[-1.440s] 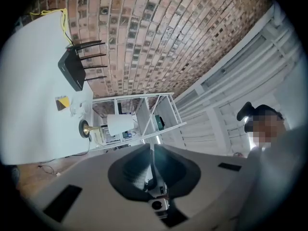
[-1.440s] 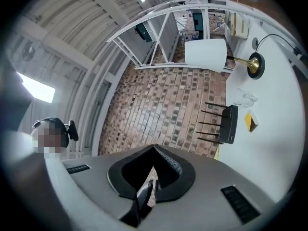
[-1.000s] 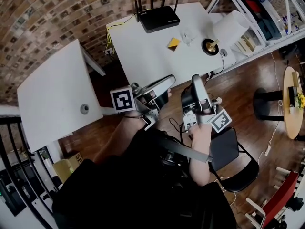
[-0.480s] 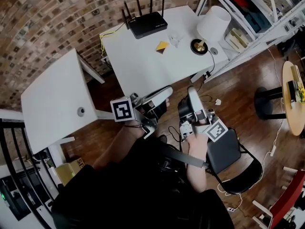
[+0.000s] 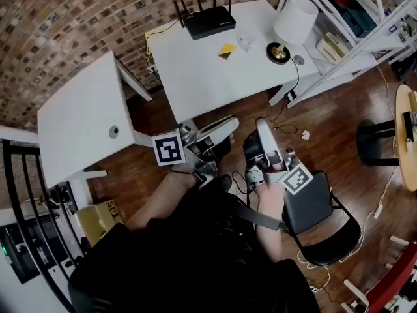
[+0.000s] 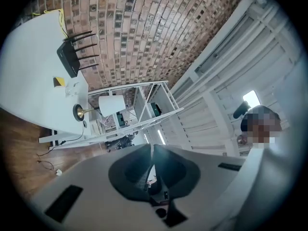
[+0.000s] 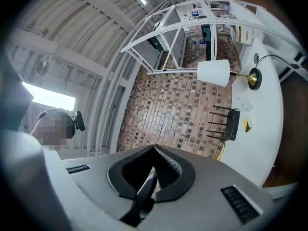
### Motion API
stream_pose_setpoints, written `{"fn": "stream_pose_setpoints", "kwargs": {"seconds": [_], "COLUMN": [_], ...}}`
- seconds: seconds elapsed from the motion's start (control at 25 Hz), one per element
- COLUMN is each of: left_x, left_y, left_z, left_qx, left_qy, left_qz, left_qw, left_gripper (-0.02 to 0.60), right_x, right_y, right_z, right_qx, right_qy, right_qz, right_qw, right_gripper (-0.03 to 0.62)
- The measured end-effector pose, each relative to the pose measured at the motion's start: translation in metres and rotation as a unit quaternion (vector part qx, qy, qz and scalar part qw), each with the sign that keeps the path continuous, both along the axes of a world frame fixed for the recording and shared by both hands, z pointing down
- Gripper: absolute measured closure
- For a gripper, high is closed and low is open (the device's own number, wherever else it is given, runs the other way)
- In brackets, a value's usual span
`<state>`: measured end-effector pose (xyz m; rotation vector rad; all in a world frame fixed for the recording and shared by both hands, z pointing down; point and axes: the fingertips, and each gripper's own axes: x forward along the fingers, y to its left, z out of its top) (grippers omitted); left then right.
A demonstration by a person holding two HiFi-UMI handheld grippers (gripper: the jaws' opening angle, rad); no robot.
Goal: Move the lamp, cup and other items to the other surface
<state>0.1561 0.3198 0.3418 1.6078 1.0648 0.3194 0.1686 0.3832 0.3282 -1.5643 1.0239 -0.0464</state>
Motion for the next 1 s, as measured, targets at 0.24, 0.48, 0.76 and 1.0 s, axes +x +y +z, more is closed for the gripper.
{"fn": "stream_pose_setpoints", "kwargs": {"seconds": [0.24,0.48,0.76,1.0], "left_x": [-0.031,-0.046,-0.042,-0.037], "left_y": [0.006,0.003,-0.024,-0.054], "left_z": [0.015,0.0,-0.026,-0.038], "left_qx": [0.016,0.01,-0.01,-0.021], "left_qy": [-0.011,0.011,0.034,0.045], "left_qz": [-0.016,-0.019,-0.003,0.015], "left_qw": [0.9997,0.9997,0.9994,0.9987], "left_gripper": [0.565,0.565,0.565,0.565], "right_x": [-0.023,-0.039,-0.033,-0.032], "right_y": [0.006,0.011,0.008,-0.019], "right_z": [0.016,0.002,-0.026,-0.037], "right_qx": [0.009,0.014,0.008,0.001], "right_qy": [-0.01,0.01,0.036,0.042], "right_qz": [-0.018,-0.012,0.031,0.047], "right_qw": [1.0,1.0,0.999,0.998], "right_gripper": [0.586,0.586,0.586,0.586]}}
